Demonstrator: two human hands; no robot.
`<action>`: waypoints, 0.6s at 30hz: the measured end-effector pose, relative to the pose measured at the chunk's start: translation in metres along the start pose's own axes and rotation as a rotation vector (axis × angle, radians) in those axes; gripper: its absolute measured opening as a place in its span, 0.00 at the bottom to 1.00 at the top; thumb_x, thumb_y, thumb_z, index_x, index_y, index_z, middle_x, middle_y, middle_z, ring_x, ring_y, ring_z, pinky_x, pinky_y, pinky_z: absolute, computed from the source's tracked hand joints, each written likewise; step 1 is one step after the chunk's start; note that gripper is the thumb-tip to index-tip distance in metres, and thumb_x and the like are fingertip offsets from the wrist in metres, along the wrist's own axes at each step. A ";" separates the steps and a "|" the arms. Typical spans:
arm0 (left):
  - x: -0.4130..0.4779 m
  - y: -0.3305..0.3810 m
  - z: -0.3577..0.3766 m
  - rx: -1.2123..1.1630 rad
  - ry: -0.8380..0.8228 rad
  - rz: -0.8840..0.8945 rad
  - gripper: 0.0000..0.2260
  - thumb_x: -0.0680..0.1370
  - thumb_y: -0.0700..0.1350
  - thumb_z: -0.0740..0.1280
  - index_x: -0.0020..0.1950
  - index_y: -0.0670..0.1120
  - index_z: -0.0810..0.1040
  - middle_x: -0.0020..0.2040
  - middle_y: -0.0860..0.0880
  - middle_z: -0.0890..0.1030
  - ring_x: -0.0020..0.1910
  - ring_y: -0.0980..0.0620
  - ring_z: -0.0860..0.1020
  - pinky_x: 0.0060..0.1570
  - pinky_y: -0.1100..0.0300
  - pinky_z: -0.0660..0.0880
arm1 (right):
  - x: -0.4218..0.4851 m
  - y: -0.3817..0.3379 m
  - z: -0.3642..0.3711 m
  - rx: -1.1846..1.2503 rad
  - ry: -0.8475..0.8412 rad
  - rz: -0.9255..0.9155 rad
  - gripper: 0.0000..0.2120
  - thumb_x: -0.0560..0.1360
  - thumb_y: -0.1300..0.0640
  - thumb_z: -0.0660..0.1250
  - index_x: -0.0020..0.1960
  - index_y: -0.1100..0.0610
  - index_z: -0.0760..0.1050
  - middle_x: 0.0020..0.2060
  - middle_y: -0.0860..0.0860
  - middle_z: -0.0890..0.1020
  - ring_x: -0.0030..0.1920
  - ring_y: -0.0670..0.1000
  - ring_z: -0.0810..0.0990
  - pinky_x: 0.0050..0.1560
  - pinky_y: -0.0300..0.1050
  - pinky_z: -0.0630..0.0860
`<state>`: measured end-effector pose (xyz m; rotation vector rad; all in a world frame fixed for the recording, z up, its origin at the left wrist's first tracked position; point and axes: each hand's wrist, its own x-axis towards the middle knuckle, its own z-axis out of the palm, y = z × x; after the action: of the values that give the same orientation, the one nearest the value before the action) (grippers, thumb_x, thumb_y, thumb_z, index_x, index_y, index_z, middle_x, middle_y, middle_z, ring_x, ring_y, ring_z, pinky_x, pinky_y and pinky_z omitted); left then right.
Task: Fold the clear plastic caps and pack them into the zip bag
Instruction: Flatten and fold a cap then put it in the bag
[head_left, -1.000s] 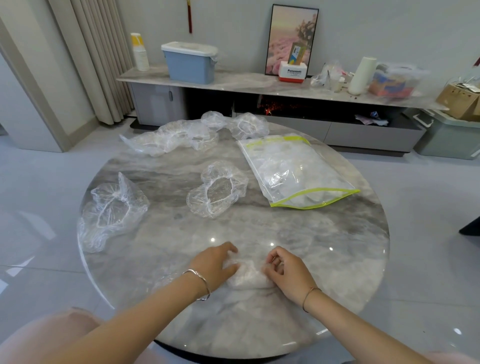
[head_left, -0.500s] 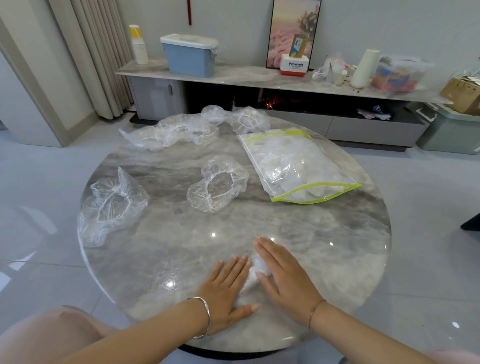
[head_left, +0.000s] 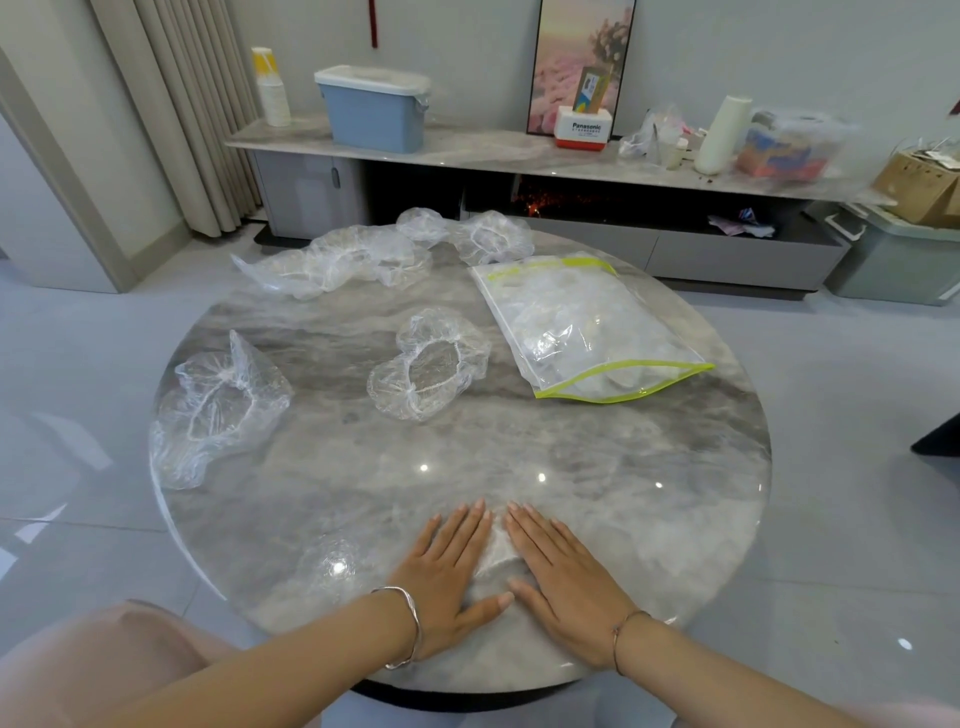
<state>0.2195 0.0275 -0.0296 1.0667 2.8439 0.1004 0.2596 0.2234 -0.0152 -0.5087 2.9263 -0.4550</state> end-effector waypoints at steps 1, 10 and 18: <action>0.001 -0.002 0.003 -0.019 0.000 -0.006 0.36 0.78 0.66 0.45 0.75 0.40 0.54 0.70 0.48 0.71 0.67 0.51 0.70 0.63 0.53 0.59 | 0.001 0.001 -0.001 -0.027 0.015 0.018 0.35 0.75 0.35 0.33 0.76 0.53 0.38 0.75 0.44 0.39 0.72 0.37 0.34 0.71 0.35 0.33; 0.017 0.000 -0.024 -0.049 0.173 0.038 0.31 0.71 0.61 0.52 0.62 0.44 0.77 0.61 0.48 0.79 0.59 0.50 0.79 0.59 0.57 0.72 | 0.020 0.008 -0.026 0.028 0.268 -0.029 0.15 0.73 0.46 0.59 0.50 0.50 0.81 0.49 0.42 0.82 0.51 0.43 0.77 0.60 0.30 0.58; 0.033 -0.013 -0.070 -1.077 0.194 -0.310 0.10 0.75 0.49 0.70 0.44 0.42 0.80 0.30 0.48 0.74 0.30 0.54 0.70 0.36 0.59 0.68 | 0.036 -0.004 -0.057 1.160 0.308 0.322 0.11 0.70 0.58 0.75 0.49 0.58 0.76 0.44 0.51 0.83 0.44 0.44 0.81 0.48 0.36 0.75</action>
<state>0.1776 0.0376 0.0358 0.3727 2.3875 1.5283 0.2167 0.2226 0.0370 0.2105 2.2907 -2.0498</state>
